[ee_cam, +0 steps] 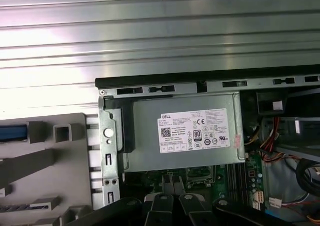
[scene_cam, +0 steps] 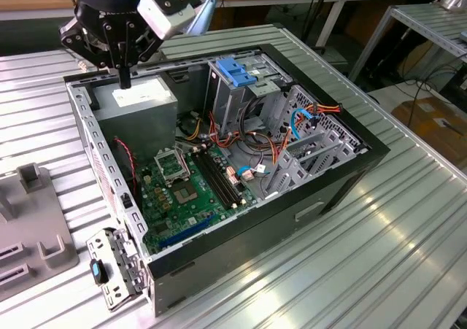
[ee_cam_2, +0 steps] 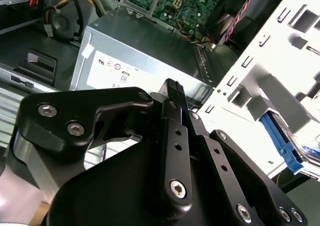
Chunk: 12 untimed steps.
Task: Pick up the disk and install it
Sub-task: 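Reach for the disk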
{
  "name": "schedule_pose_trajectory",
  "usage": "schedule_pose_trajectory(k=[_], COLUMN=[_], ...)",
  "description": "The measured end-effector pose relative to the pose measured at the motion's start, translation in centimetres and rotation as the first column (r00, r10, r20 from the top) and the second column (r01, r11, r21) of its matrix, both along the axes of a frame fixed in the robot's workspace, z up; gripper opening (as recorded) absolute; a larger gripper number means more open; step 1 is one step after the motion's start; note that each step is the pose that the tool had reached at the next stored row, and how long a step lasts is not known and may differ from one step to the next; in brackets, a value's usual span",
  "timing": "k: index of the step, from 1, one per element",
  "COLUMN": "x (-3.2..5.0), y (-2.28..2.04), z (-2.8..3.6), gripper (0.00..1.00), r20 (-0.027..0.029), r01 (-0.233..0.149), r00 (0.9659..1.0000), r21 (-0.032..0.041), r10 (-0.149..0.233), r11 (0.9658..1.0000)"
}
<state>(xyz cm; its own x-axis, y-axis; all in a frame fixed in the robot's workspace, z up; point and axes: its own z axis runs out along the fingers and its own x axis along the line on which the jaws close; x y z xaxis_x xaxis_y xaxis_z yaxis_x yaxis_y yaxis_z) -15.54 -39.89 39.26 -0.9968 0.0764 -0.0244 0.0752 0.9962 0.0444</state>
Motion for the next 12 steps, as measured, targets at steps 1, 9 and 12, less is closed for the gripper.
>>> schedule_pose_trajectory(k=[1, 9, 12], x=[-0.26, -2.18, -2.7], y=[0.0, 0.0, 0.0], z=[-0.01, -0.07, -0.09], gripper=[0.11, 0.11, 0.11], r20=[0.0, 0.0, 0.0], r01=[0.0, 0.0, 0.0], r00=[1.0, 1.0, 1.0], r21=[0.0, 0.0, 0.0], r10=[0.0, 0.0, 0.0], r11=[1.0, 1.0, 1.0])
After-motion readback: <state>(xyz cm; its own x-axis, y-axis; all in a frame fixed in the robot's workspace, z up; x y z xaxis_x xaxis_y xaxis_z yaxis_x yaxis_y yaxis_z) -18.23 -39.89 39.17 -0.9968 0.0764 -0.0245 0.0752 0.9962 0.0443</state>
